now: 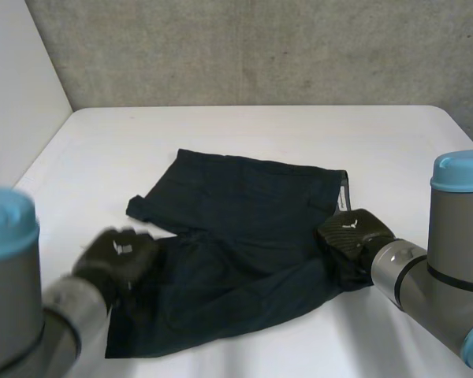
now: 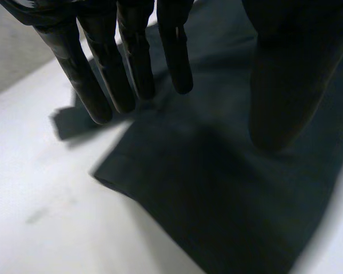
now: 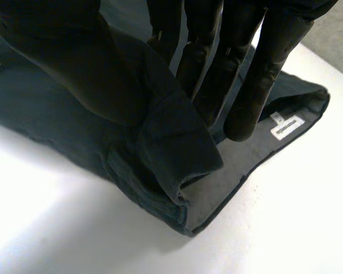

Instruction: Fold the shorts.

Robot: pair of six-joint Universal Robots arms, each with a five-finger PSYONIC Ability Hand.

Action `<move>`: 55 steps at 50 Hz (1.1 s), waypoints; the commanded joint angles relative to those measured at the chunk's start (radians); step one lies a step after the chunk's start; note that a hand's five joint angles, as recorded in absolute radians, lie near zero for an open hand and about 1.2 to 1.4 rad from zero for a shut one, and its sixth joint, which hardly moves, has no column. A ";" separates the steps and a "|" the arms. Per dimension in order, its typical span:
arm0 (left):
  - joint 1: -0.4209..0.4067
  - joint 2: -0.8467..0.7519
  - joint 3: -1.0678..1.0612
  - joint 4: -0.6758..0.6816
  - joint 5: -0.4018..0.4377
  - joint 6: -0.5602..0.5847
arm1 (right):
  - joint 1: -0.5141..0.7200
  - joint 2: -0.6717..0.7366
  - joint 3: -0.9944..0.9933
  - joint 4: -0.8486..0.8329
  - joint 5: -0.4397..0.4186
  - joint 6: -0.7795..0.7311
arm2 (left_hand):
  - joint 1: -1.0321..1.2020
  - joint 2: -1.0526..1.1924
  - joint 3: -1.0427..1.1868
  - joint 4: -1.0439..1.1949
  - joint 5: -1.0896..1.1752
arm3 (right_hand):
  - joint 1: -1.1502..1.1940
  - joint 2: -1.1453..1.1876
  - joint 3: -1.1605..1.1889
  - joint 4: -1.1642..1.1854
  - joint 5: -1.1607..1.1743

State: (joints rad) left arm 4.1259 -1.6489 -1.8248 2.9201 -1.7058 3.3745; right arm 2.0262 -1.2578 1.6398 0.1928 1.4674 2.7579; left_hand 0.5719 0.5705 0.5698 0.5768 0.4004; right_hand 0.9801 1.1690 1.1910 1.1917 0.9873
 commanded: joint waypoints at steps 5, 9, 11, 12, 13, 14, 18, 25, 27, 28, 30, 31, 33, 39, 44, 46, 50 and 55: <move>-0.050 -0.012 -0.130 0.125 -0.003 0.006 | 0.005 0.003 0.002 -0.021 -0.002 0.022 | 0.076 0.078 0.078 0.071 0.073 | 0.416 0.227 0.205 0.205 0.234; -0.047 -0.074 -0.133 0.169 -0.032 0.013 | -0.003 0.003 0.003 -0.024 -0.001 0.025 | 0.073 0.075 0.075 0.068 0.070 | 0.416 0.227 0.205 0.205 0.234; -0.049 -0.107 -0.133 0.175 -0.053 0.016 | -0.003 0.000 0.005 -0.024 -0.001 0.025 | 0.073 0.075 0.075 0.068 0.070 | 0.416 0.227 0.205 0.205 0.234; -0.050 -0.117 -0.133 0.177 -0.060 0.017 | -0.003 0.000 0.005 -0.024 0.001 0.025 | 0.073 0.075 0.075 0.068 0.070 | 0.416 0.227 0.205 0.205 0.234; -0.052 -0.120 -0.133 0.177 -0.066 0.017 | -0.003 -0.002 0.006 -0.024 0.001 0.025 | 0.073 0.075 0.075 0.068 0.070 | 0.416 0.227 0.205 0.205 0.234; -0.053 -0.124 -0.134 0.177 -0.070 0.017 | -0.003 -0.002 0.006 -0.026 0.001 0.025 | 0.073 0.075 0.075 0.068 0.070 | 0.416 0.227 0.205 0.205 0.234; -0.059 -0.126 -0.140 0.179 -0.080 0.019 | -0.008 -0.005 0.006 -0.029 0.007 0.026 | 0.079 0.080 0.081 0.074 0.076 | 0.416 0.227 0.205 0.205 0.234; -0.098 -0.118 -0.146 0.209 -0.097 0.022 | -0.029 -0.008 0.009 -0.039 0.010 0.026 | 0.410 0.411 0.412 0.405 0.407 | 0.416 0.227 0.205 0.205 0.234; -0.104 -0.115 -0.142 0.231 -0.116 0.022 | -0.031 -0.008 0.009 -0.039 0.010 0.026 | 0.698 0.699 0.700 0.693 0.695 | 0.416 0.227 0.205 0.205 0.234; -0.104 -0.115 -0.137 0.238 -0.123 0.023 | -0.031 -0.008 0.008 -0.041 0.010 0.026 | 0.765 0.767 0.767 0.760 0.762 | 0.416 0.227 0.205 0.205 0.234; -0.105 -0.118 -0.131 0.249 -0.129 0.043 | -0.031 -0.008 0.002 -0.041 0.010 0.029 | 0.824 0.826 0.826 0.819 0.821 | 0.416 0.227 0.205 0.205 0.234; -0.105 -0.120 -0.128 0.251 -0.129 0.058 | -0.031 -0.008 0.000 -0.041 0.010 0.031 | 0.824 0.826 0.826 0.819 0.821 | 0.416 0.227 0.205 0.205 0.234; -0.105 -0.127 -0.122 0.249 -0.132 0.097 | -0.031 -0.008 -0.003 -0.042 0.010 0.031 | 0.824 0.826 0.826 0.819 0.821 | 0.416 0.227 0.205 0.205 0.234; -0.093 -0.137 -0.052 0.264 -0.133 0.241 | -0.021 -0.006 -0.049 -0.032 0.010 0.003 | 0.824 0.826 0.826 0.819 0.821 | 0.416 0.227 0.205 0.205 0.234; -0.047 -0.146 0.126 0.258 -0.121 0.302 | -0.015 0.014 -0.118 -0.044 0.016 -0.082 | 0.824 0.826 0.826 0.819 0.821 | 0.416 0.227 0.205 0.205 0.234; -0.017 -0.179 0.235 0.263 -0.118 0.324 | -0.017 0.035 -0.176 -0.058 0.022 -0.134 | 0.824 0.826 0.826 0.819 0.821 | 0.416 0.227 0.205 0.205 0.234; 0.014 -0.337 0.453 0.260 -0.112 0.385 | -0.015 0.127 -0.320 -0.085 0.082 -0.176 | 0.824 0.826 0.826 0.819 0.821 | 0.416 0.227 0.205 0.205 0.234; 0.039 -0.554 0.738 0.260 -0.112 0.460 | -0.018 0.253 -0.472 -0.162 0.162 -0.199 | 0.824 0.826 0.826 0.819 0.821 | 0.416 0.227 0.205 0.205 0.234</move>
State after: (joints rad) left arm 4.1275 -1.9402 -1.4412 3.1815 -1.8217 3.7457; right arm 2.0107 -1.1642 1.3752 0.1166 1.5301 2.6024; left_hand 1.1072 1.1956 1.1854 1.2004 0.9783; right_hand 0.9801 1.1689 1.1945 1.1917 0.9874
